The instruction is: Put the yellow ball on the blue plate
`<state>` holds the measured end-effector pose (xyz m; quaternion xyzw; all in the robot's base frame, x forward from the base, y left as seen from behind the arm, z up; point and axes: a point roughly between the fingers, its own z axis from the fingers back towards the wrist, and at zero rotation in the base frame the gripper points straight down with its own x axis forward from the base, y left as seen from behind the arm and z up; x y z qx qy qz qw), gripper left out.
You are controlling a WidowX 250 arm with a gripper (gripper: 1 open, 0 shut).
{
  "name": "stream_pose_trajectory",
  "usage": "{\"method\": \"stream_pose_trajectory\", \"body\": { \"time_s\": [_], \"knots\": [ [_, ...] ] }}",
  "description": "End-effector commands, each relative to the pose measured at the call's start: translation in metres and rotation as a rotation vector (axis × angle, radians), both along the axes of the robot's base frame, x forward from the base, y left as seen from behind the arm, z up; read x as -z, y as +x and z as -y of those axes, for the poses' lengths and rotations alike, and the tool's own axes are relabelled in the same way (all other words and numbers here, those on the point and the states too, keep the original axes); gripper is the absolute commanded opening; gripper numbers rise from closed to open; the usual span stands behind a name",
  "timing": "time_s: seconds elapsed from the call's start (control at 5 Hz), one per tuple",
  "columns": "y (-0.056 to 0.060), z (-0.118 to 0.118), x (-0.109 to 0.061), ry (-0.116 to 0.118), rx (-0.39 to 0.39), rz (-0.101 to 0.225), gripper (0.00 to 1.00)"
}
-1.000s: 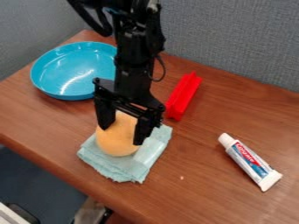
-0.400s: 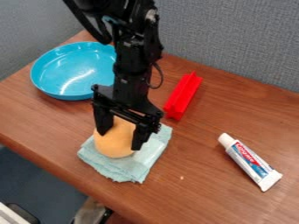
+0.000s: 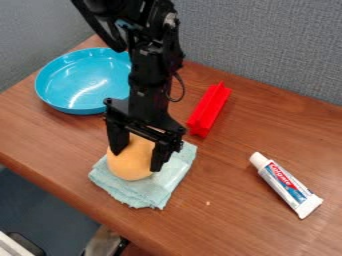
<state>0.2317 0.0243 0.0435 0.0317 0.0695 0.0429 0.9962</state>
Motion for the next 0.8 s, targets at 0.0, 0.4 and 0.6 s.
{"method": "stream_pose_trajectory", "body": {
  "time_s": [0.0, 0.4, 0.6],
  "knots": [
    [0.0024, 0.0002, 0.0021, -0.012, -0.002, 0.012, 1.0],
    [0.0042, 0.0019, 0.0028, -0.019, -0.005, 0.015, 1.0],
    [0.005, 0.0028, 0.0033, -0.022, -0.007, 0.016, 1.0]
  ]
}}
